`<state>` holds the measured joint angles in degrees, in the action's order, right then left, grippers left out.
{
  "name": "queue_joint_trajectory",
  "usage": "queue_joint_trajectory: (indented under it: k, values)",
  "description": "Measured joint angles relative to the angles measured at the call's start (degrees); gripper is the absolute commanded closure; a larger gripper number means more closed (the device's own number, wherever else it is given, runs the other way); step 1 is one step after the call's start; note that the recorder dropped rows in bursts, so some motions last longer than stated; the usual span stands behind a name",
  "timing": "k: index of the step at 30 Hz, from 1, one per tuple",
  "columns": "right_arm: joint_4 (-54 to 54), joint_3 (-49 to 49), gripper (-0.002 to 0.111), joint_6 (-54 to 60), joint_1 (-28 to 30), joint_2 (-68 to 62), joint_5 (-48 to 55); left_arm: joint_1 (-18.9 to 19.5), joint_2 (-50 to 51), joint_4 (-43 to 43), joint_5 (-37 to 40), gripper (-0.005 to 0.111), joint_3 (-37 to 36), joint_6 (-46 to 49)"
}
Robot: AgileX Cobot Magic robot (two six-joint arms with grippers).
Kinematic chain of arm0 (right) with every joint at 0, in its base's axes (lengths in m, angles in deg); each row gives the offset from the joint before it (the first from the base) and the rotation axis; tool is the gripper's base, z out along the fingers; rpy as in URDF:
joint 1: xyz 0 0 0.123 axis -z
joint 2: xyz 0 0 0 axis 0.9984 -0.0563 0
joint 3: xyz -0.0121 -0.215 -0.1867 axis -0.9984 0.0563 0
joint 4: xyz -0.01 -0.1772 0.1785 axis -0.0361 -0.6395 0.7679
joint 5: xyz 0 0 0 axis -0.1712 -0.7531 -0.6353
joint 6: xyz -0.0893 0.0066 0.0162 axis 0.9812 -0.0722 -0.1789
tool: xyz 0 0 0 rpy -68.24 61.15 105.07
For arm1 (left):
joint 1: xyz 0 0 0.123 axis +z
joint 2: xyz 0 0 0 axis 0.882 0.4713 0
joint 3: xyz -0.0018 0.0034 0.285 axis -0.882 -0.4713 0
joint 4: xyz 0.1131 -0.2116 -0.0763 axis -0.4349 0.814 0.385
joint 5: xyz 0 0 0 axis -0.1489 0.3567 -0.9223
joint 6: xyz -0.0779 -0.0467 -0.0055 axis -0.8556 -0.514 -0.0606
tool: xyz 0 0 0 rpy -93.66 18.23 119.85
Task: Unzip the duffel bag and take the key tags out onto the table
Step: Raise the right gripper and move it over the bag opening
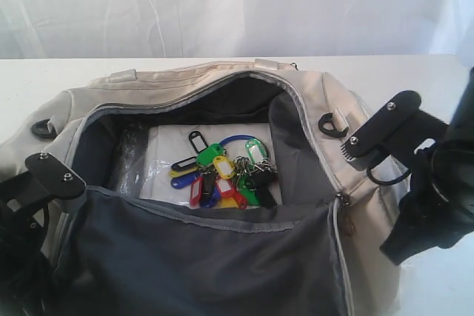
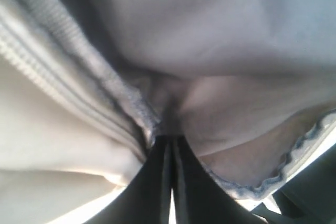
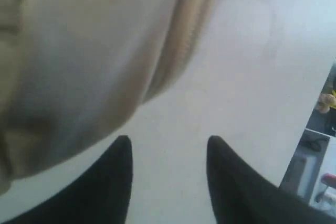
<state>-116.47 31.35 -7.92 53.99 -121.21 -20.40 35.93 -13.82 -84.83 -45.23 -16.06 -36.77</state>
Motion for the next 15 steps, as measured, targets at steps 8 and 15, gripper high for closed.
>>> queue_joint_trajectory:
  k: [8,15]
  values:
    - [1.8,0.0,0.092,1.6,4.3,-11.2,-6.8,0.0,0.0,-1.5,0.0,0.107,0.1,-2.0]
    - [20.9,-1.0,0.092,18.0,4.5,-12.6,-18.8,0.0,0.0,-6.7,0.5,0.107,0.1,-7.2]
